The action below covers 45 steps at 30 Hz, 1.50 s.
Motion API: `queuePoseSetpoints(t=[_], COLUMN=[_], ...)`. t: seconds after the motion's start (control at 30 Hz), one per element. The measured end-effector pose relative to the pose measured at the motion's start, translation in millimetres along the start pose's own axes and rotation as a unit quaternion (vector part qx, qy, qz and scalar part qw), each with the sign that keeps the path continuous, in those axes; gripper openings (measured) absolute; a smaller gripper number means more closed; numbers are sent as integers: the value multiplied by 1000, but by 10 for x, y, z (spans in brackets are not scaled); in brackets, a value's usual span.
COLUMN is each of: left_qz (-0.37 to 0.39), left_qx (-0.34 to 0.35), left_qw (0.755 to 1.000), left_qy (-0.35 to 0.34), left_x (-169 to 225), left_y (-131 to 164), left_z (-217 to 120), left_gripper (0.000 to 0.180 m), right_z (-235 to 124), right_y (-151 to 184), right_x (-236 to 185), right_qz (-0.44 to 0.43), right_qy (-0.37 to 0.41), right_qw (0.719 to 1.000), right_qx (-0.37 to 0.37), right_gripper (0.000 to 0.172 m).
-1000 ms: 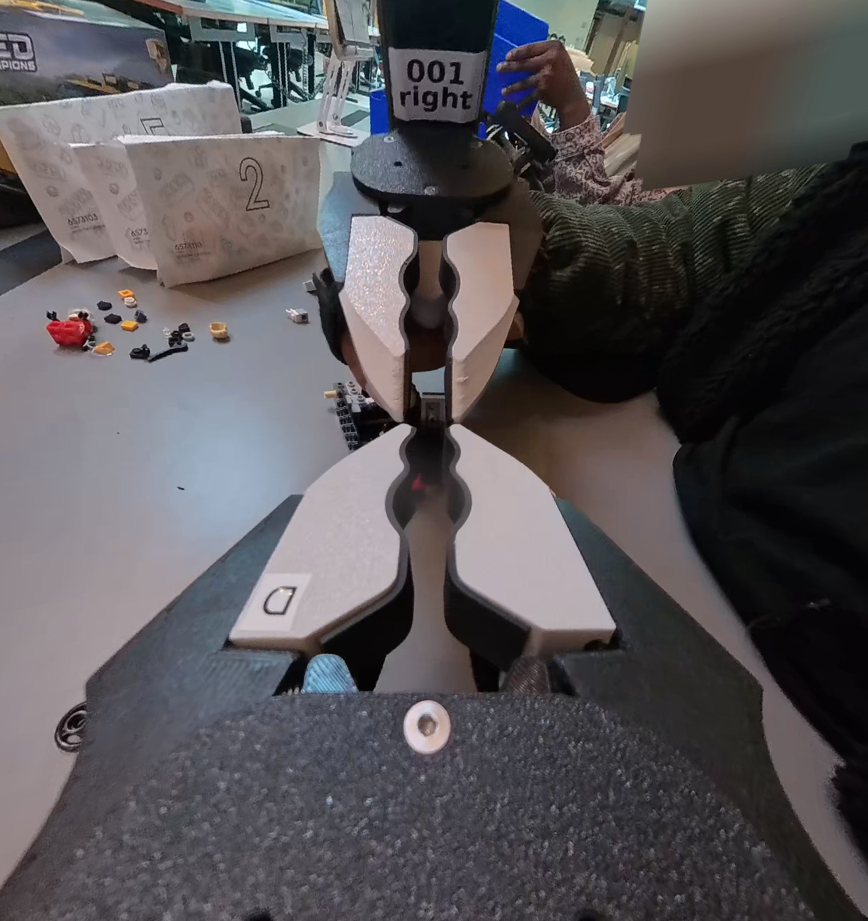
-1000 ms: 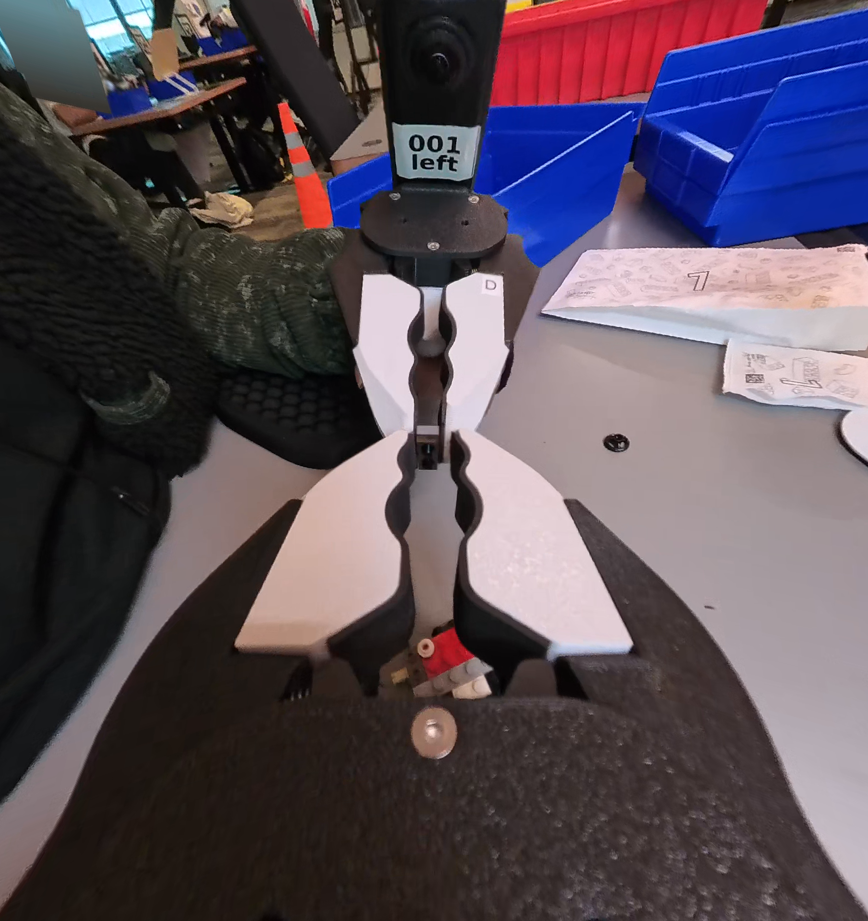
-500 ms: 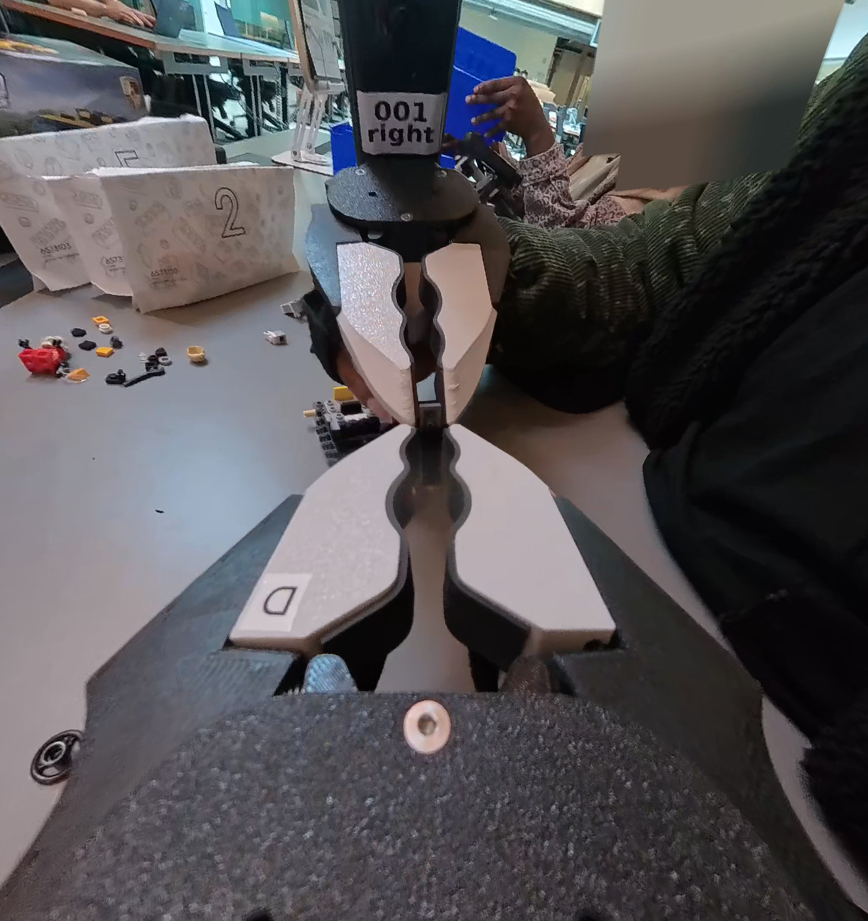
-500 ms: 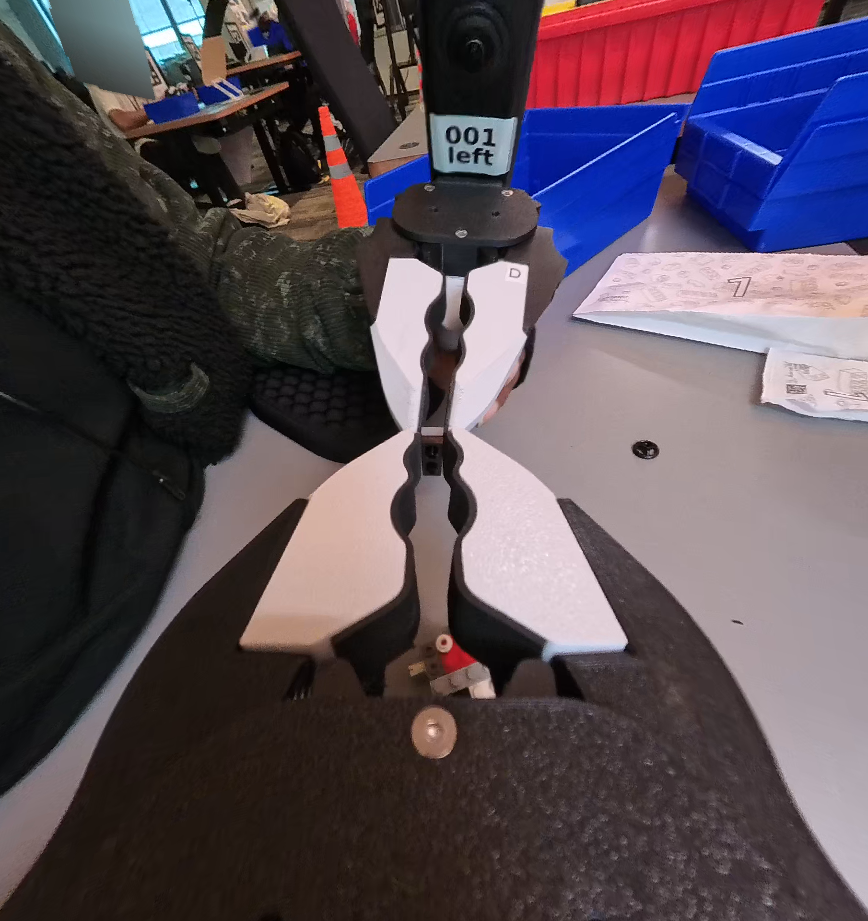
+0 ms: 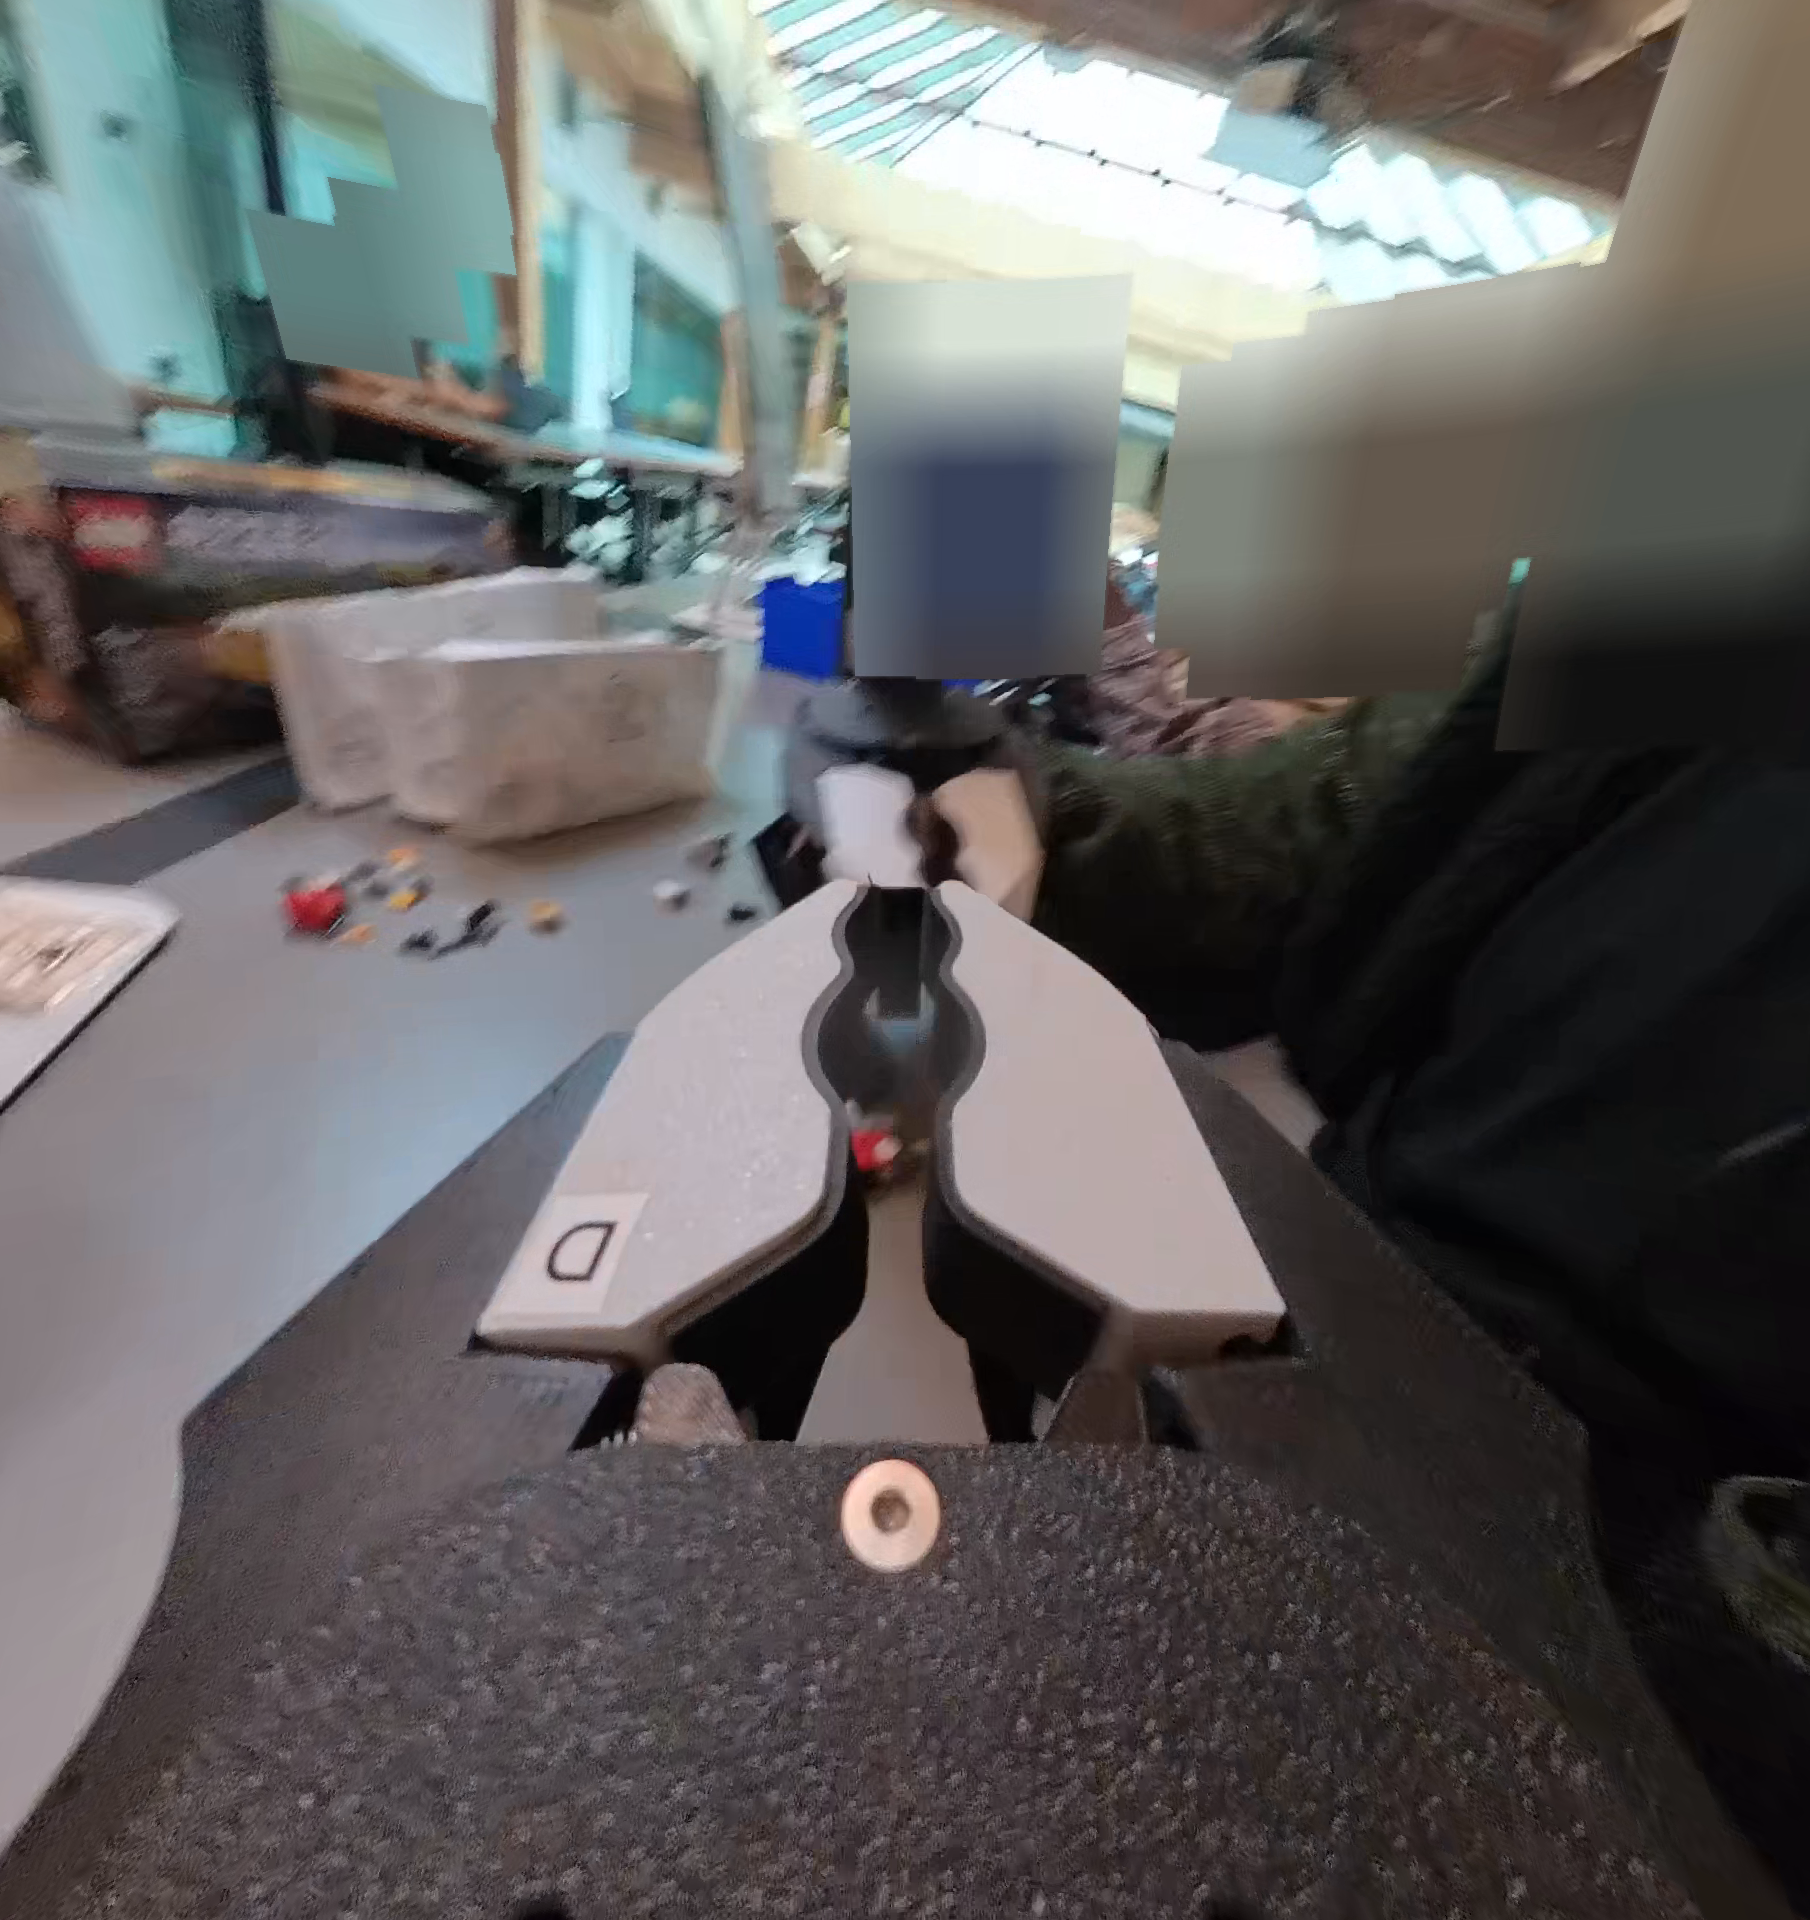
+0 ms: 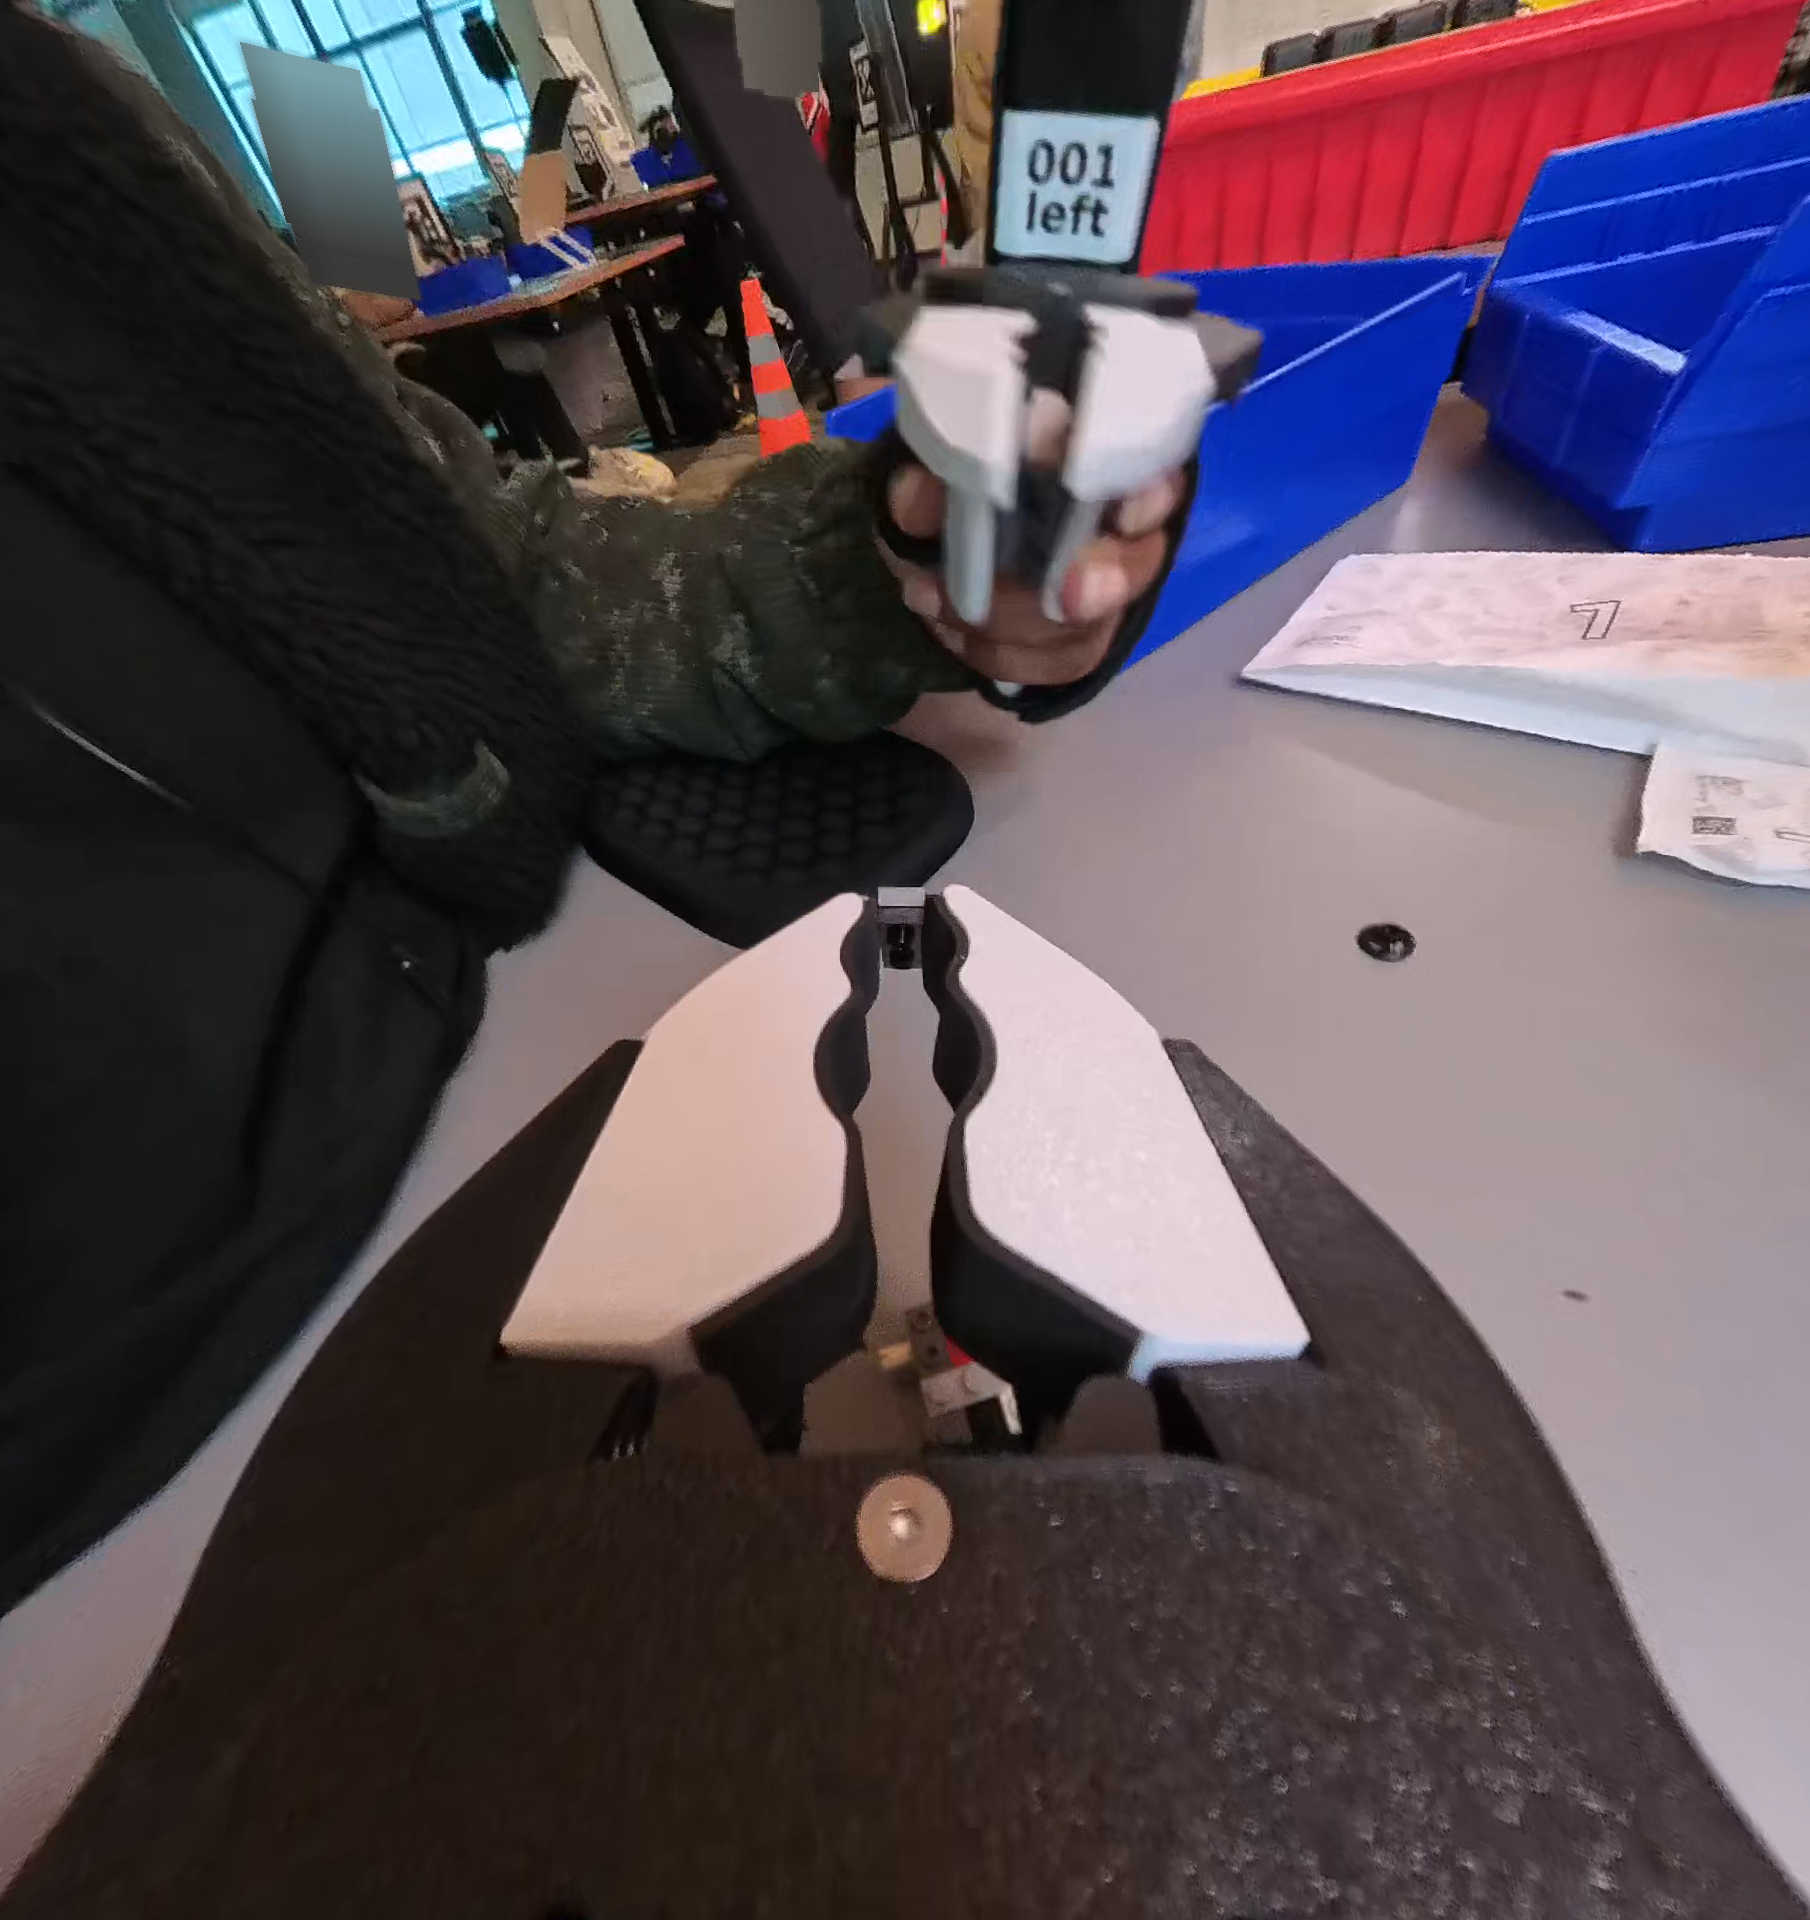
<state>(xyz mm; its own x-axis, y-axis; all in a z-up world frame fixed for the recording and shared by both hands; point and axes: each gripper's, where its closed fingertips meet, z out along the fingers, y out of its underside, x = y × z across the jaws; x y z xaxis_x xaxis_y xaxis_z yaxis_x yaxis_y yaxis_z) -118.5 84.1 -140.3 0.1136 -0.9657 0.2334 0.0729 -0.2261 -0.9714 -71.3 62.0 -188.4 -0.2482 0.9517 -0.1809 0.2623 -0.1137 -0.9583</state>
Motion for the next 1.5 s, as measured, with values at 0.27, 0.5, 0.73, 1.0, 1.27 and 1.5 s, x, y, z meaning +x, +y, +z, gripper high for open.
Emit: queuePoseSetpoints(t=[0.27, 0.5, 0.73, 1.0, 1.27, 1.5], left_qz=[-75, -96, -110, -185, -194, -177], left_qx=[-217, -205, -153, -35, 33, 10], left_qw=[955, 952, 969, 982, 977, 983], left_qy=[-188, -207, -157, -21, 80, 41], left_x=[-788, -879, -759, -478, -208, -289], left_y=[935, 940, 785, 462, 174, 252], left_z=[-190, -236, -161, -93, -139, -110], left_gripper=[7, 22, 25, 21, 7, 7], right_z=[-1, -1, -13, -11, -28, -52], right_y=[85, 125, 102, 83, 67, 22], right_x=[100, 163, 200, 230, 263, 274], right_qz=[0, 6, 9, 7, 13, 17], right_qy=[24, 38, 49, 63, 71, 73], right_qw=[1000, 999, 999, 998, 997, 997], right_qx=[-19, -23, -13, -6, 2, 19], right_gripper=[8, 8, 8, 8, 8, 8])
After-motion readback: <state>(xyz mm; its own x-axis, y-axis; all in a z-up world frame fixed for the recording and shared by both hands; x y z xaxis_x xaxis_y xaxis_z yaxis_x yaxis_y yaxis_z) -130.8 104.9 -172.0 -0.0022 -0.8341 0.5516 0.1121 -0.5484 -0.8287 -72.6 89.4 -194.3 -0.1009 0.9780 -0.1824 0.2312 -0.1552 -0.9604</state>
